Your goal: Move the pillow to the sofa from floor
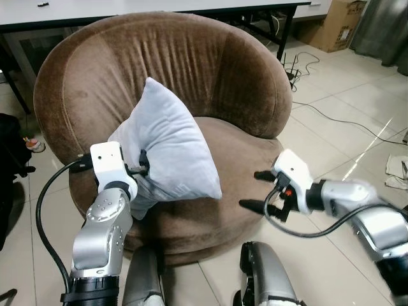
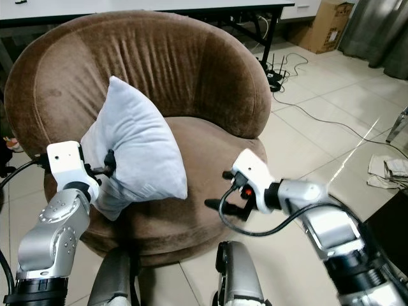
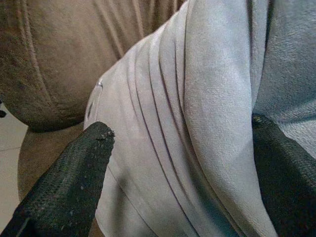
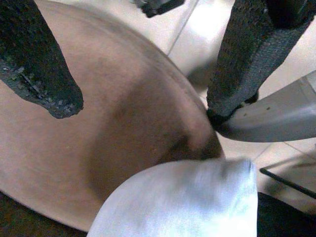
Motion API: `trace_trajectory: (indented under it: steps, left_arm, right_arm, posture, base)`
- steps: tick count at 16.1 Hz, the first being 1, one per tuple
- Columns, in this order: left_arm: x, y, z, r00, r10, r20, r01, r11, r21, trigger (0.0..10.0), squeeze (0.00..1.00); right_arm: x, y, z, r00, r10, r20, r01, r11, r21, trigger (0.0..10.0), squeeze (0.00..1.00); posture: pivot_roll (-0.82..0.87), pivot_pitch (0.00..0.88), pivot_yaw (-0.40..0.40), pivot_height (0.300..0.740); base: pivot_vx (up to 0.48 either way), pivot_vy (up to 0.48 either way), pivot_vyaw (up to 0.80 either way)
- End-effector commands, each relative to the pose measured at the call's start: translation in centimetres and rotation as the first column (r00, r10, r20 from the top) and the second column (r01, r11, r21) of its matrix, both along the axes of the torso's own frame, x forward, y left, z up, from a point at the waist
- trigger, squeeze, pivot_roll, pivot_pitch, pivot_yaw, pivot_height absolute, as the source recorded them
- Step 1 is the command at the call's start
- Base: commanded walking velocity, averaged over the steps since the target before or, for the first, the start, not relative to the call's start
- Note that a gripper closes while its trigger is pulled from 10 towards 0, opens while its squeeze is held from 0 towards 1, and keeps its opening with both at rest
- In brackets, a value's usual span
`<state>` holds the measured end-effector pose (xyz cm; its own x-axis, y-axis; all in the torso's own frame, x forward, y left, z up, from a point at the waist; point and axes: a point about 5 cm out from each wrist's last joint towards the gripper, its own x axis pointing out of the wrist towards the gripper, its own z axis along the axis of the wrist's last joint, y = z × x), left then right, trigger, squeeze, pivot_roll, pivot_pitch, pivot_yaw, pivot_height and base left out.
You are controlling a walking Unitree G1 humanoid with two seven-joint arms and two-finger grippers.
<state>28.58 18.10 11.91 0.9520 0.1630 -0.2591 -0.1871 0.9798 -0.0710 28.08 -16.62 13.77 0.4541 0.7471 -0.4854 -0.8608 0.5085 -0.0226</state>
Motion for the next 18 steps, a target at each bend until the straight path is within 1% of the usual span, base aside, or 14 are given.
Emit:
trace_trajectory:
  steps: [1, 4, 5, 6, 7, 12, 15, 18]
  left_arm:
    - [-0.3, 0.2, -1.6, 0.996, 0.014, -0.088, -0.013, 1.0, 0.017, 10.0, 0.0]
    - [-0.3, 0.2, -1.5, 0.995, 0.019, -0.098, -0.016, 1.0, 0.026, 10.0, 0.0]
    - [-0.3, 0.1, -0.2, 1.0, 0.012, -0.018, -0.013, 0.999, -0.045, 10.0, 0.0]
    - [-0.2, 0.1, 0.7, 1.0, 0.0, 0.009, 0.001, 1.0, -0.022, 10.0, 1.0]
    - [-0.1, 0.2, 0.6, 1.0, 0.007, -0.006, -0.007, 1.0, -0.009, 10.0, 1.0]
    - [-0.3, 0.7, 0.0, 0.999, 0.033, -0.032, -0.033, 0.999, -0.013, 10.0, 1.0]
    - [-0.3, 0.8, 0.2, 0.999, 0.036, -0.024, -0.036, 0.999, -0.017, 10.0, 1.0]
    - [-0.2, 0.6, 0.8, 1.0, 0.02, -0.003, -0.021, 0.999, -0.025, 10.0, 1.0]
  right_arm:
    - [0.3, -0.4, 1.0, 1.0, 0.002, 0.022, -0.002, 1.0, 0.002, 10.0, 0.0]
    - [0.3, -0.4, 1.3, 1.0, 0.014, 0.026, -0.014, 1.0, 0.002, 10.0, 0.0]
    - [0.4, -0.3, 1.3, 1.0, 0.015, 0.025, -0.015, 1.0, 0.002, 10.0, 0.0]
    - [0.4, -0.3, 1.2, 1.0, 0.015, 0.023, -0.015, 1.0, 0.0, 10.0, 0.0]
    - [0.4, -0.1, 1.1, 1.0, 0.018, 0.02, -0.018, 1.0, 0.002, 10.0, 0.0]
    - [0.2, 0.0, 0.8, 1.0, 0.021, 0.01, -0.021, 1.0, 0.005, 10.0, 0.0]
    - [0.2, 0.0, 0.8, 1.0, 0.019, 0.006, -0.019, 1.0, 0.007, 10.0, 0.0]
    - [0.2, 0.1, 0.7, 1.0, 0.02, 0.004, -0.02, 1.0, 0.008, 10.0, 0.0]
  posture:
    - [-0.15, 0.0, -0.045, 0.544]
    - [-0.15, 0.0, -0.045, 0.544]
    - [-0.14, 0.0, -0.047, 0.544]
    - [-0.14, 0.0, -0.047, 0.544]
    - [-0.14, 0.0, -0.047, 0.544]
    - [-0.14, 0.0, -0.048, 0.544]
    - [-0.14, 0.0, -0.048, 0.544]
    - [-0.14, 0.0, -0.048, 0.544]
  base:
    - [0.0, 0.0, 0.0]
    - [0.0, 0.0, 0.0]
    - [0.0, 0.0, 0.0]
    - [0.0, 0.0, 0.0]
    - [0.0, 0.0, 0.0]
    - [0.0, 0.0, 0.0]
    - [0.0, 0.0, 0.0]
    - [0.0, 0.0, 0.0]
